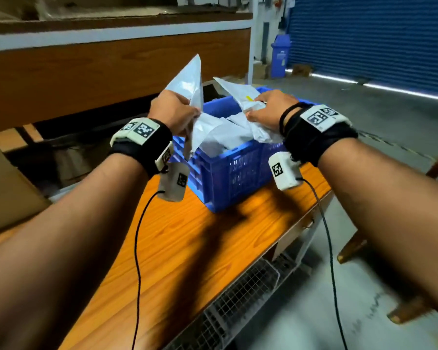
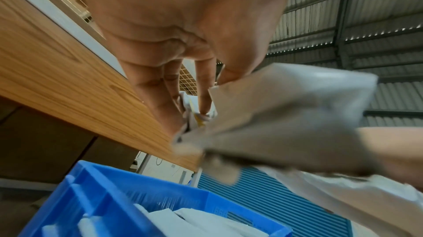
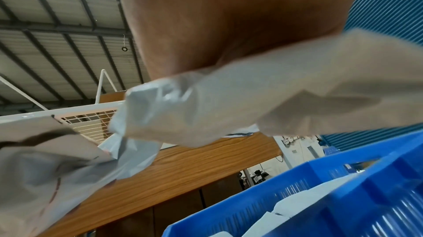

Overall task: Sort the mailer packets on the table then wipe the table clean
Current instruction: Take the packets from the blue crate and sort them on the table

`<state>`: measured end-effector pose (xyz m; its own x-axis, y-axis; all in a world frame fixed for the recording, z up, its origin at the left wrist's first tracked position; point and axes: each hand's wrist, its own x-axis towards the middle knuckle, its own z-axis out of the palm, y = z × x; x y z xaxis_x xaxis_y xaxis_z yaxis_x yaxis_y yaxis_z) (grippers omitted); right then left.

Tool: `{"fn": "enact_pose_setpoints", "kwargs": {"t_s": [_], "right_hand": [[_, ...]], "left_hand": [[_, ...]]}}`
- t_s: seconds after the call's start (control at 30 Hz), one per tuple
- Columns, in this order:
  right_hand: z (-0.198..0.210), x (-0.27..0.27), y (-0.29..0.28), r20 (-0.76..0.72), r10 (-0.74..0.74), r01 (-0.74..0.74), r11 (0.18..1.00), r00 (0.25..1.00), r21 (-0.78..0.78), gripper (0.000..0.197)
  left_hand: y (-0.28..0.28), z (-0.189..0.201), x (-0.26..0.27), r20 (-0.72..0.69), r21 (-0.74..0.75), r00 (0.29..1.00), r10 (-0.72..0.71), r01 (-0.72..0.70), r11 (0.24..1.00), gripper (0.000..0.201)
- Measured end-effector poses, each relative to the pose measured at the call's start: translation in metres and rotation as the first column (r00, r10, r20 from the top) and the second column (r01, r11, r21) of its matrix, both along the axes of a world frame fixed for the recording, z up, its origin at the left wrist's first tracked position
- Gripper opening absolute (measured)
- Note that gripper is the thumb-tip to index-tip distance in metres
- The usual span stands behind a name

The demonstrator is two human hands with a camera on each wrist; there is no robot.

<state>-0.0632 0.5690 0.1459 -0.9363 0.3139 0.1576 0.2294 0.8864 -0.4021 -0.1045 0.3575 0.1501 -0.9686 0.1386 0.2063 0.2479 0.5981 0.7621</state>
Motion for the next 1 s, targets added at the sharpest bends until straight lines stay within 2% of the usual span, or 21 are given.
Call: {"fn": "enact_pose_setpoints", "kwargs": {"t_s": [0.07,0.17,0.23,0.3,0.43,0.53,0.6,0.67,0.8,0.87,0.93,1.0], "right_hand": [[0.010,-0.021,0.016,0.032,0.014,-0.016,0.998,0.999,0.067,0.047],[0.026,-0.056,0.041,0.095,0.018,-0.033,0.986,0.995,0.162,0.043],[0.033,-0.082,0.057,0.146,-0.009,-0.024,0.974,0.989,0.224,0.049],[0.036,-0.107,0.071,0.202,-0.024,-0.035,0.959,0.979,0.282,0.059],[0.024,-0.154,0.094,0.312,0.023,-0.138,0.926,0.950,0.352,0.057],[0.016,-0.174,0.101,0.385,0.039,-0.207,0.890,0.922,0.406,0.052],[0.011,-0.189,0.107,0.430,0.060,-0.255,0.875,0.901,0.412,0.046],[0.006,-0.200,0.109,0.459,0.085,-0.307,0.847,0.884,0.435,0.040],[-0.015,-0.218,0.117,0.558,0.127,-0.444,0.756,0.820,0.481,0.044],[-0.024,-0.223,0.119,0.615,0.155,-0.507,0.735,0.773,0.451,0.051],[-0.027,-0.224,0.124,0.698,0.171,-0.569,0.724,0.696,0.390,0.059],[-0.019,-0.223,0.130,0.716,0.191,-0.582,0.734,0.672,0.350,0.063]], "left_hand": [[0.018,0.004,-0.022,0.013,-0.001,1.000,-0.019,0.019,1.000,0.026],[0.044,0.011,-0.059,-0.007,-0.079,0.999,-0.042,0.041,0.996,0.025],[0.062,0.015,-0.085,0.030,-0.106,0.999,-0.044,0.047,0.993,0.016],[0.082,0.016,-0.107,0.080,-0.149,0.995,-0.054,0.066,0.987,0.020],[0.119,0.009,-0.136,0.091,-0.256,0.993,-0.076,0.097,0.962,0.032],[0.139,0.001,-0.144,0.158,-0.349,0.984,-0.084,0.136,0.927,0.022],[0.148,-0.003,-0.146,0.197,-0.442,0.976,-0.096,0.175,0.880,0.005],[0.159,-0.007,-0.145,0.199,-0.515,0.975,-0.099,0.190,0.836,0.025],[0.177,-0.025,-0.158,0.243,-0.673,0.969,-0.039,0.198,0.713,0.025],[0.181,-0.032,-0.166,0.298,-0.668,0.955,0.001,0.208,0.715,0.009],[0.184,-0.039,-0.174,0.349,-0.641,0.936,0.044,0.205,0.740,0.022],[0.185,-0.042,-0.179,0.397,-0.613,0.915,0.076,0.203,0.764,0.023]]}}
